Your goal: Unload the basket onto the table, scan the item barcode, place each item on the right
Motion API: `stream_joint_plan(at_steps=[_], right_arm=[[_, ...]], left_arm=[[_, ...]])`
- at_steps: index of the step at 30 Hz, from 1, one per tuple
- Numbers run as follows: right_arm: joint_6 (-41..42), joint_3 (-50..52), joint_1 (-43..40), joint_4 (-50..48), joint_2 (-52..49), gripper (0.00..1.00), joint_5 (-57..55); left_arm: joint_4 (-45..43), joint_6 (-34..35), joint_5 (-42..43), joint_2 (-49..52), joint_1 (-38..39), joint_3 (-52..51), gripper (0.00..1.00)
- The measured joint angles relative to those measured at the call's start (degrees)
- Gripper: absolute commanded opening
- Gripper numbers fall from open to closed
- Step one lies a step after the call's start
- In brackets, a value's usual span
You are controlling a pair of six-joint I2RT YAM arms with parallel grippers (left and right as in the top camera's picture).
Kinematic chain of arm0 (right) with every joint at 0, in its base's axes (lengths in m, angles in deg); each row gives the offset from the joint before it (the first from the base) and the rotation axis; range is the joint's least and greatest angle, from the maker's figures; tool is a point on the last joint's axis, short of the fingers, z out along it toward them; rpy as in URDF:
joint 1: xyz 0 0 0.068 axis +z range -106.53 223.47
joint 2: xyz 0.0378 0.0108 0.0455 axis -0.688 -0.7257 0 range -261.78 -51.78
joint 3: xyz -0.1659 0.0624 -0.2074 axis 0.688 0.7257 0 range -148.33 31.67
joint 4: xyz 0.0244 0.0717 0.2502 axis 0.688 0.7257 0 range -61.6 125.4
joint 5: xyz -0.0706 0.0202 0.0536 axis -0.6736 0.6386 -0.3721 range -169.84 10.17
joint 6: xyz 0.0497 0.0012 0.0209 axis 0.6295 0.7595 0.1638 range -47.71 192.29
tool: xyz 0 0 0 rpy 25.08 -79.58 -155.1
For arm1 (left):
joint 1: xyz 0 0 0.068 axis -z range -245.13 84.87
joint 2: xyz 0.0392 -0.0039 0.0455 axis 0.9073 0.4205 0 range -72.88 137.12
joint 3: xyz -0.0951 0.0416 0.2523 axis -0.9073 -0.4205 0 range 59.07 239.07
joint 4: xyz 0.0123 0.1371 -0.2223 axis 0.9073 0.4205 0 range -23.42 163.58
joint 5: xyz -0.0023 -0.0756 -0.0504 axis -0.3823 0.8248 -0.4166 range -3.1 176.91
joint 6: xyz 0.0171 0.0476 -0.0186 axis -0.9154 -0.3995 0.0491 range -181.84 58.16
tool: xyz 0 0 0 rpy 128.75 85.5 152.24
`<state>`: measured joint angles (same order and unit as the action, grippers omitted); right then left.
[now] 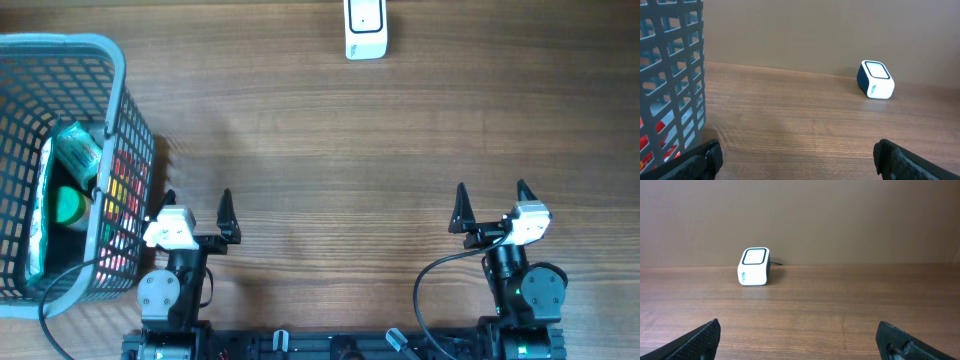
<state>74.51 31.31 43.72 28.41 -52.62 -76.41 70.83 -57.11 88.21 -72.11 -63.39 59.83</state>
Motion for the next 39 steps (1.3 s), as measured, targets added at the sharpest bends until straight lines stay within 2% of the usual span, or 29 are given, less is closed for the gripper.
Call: stream_joint_plan(at_steps=[18,24,29,32,35,39], right_arm=[[0.0,0.0,0.0,0.0,0.0,1.00,0.0],[0.0,0.0,0.0,0.0,0.0,1.00,0.0],[0.0,0.0,0.0,0.0,0.0,1.00,0.0],[0.0,0.0,0.0,0.0,0.0,1.00,0.0],[0.0,0.0,0.0,0.0,0.0,1.00,0.0],[0.0,0.0,0.0,0.0,0.0,1.00,0.0]], left_arm=[[-0.1,0.0,0.0,0.0,0.0,0.0,1.00],[-3.8,0.0,-0.2,0.0,0.0,-0.1,1.00],[-3.2,0.1,4.6,0.0,0.0,0.4,1.00],[-0.2,0.1,6.6,0.0,0.0,4.5,1.00],[2.6,0.1,8.7,1.2,0.0,12.9,1.00],[7.5,0.1,12.1,9.1,0.0,23.8,1.00]])
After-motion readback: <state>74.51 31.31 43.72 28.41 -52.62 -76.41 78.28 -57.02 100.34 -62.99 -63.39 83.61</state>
